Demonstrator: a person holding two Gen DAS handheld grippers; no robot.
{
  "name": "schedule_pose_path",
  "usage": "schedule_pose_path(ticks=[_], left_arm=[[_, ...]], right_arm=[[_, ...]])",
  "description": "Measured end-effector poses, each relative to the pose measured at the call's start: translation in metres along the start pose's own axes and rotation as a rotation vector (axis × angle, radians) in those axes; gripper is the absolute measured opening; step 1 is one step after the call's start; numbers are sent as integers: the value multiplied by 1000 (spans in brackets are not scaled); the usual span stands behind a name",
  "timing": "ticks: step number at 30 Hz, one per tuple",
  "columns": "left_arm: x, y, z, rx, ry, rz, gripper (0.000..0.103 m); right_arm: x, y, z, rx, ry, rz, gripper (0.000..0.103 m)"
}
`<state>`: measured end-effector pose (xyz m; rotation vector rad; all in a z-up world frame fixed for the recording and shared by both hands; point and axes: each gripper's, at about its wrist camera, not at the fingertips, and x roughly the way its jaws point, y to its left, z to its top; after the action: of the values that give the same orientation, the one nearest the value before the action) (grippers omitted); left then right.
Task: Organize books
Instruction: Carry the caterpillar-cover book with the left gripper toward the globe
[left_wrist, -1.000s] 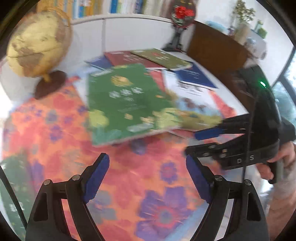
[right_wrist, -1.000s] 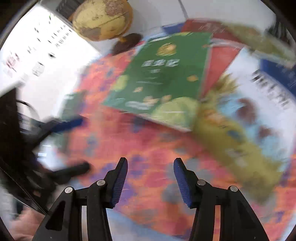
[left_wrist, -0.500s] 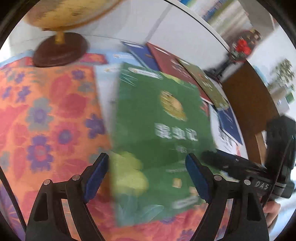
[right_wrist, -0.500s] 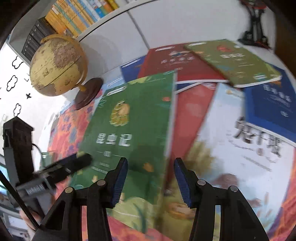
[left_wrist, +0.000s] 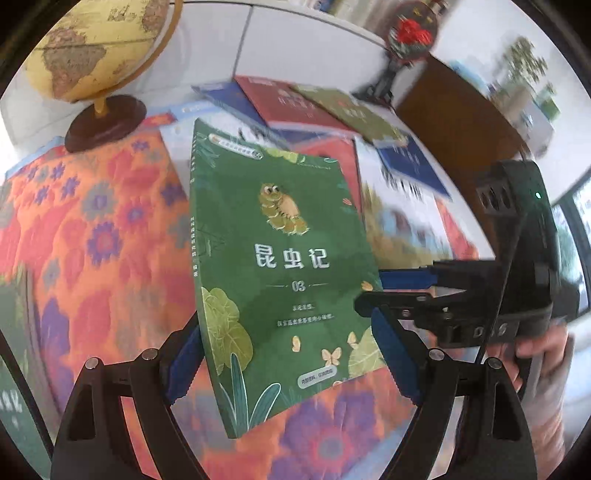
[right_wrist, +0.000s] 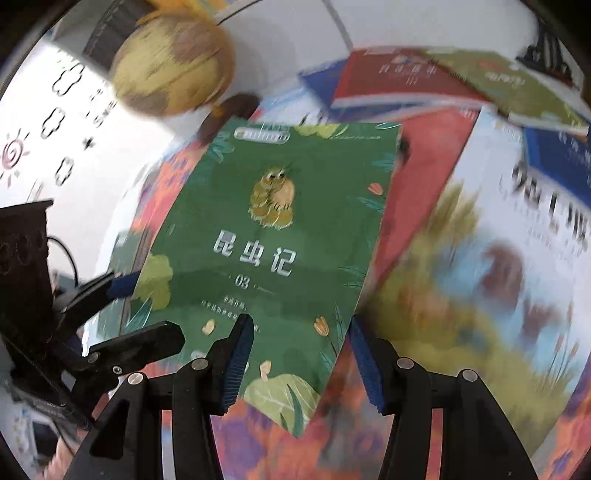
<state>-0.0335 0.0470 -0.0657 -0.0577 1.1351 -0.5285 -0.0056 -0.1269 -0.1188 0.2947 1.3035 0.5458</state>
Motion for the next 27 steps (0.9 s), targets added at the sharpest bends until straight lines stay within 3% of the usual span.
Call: schedule_pose_path(ticks=[2, 6, 9, 13, 15, 17, 23, 27], left_arm=[[2, 7, -15, -18, 38, -26, 84], [24, 40, -21, -115, 96, -26, 81], [24, 58, -14, -164, 70, -90, 79], [28, 76, -12, -202, 36, -188, 79], [27, 80, -12, -205, 33, -209, 78], [27, 82, -11, -201, 15, -212, 77], [29, 72, -4, -156, -20, -177, 74], [25, 90, -6, -219, -29, -186, 53]], right_arm=[[9, -3, -22, -2, 70, 70, 53], [7, -16, -33, 9, 15, 149, 51], [11, -36, -26, 78, -11, 267, 50], [19, -53, -20, 97, -49, 356, 45], [22, -60, -20, 84, -89, 346, 23], [22, -63, -26, 79, -135, 378, 14], [20, -51, -32, 26, -188, 333, 15], [15, -55, -35, 24, -204, 332, 16]])
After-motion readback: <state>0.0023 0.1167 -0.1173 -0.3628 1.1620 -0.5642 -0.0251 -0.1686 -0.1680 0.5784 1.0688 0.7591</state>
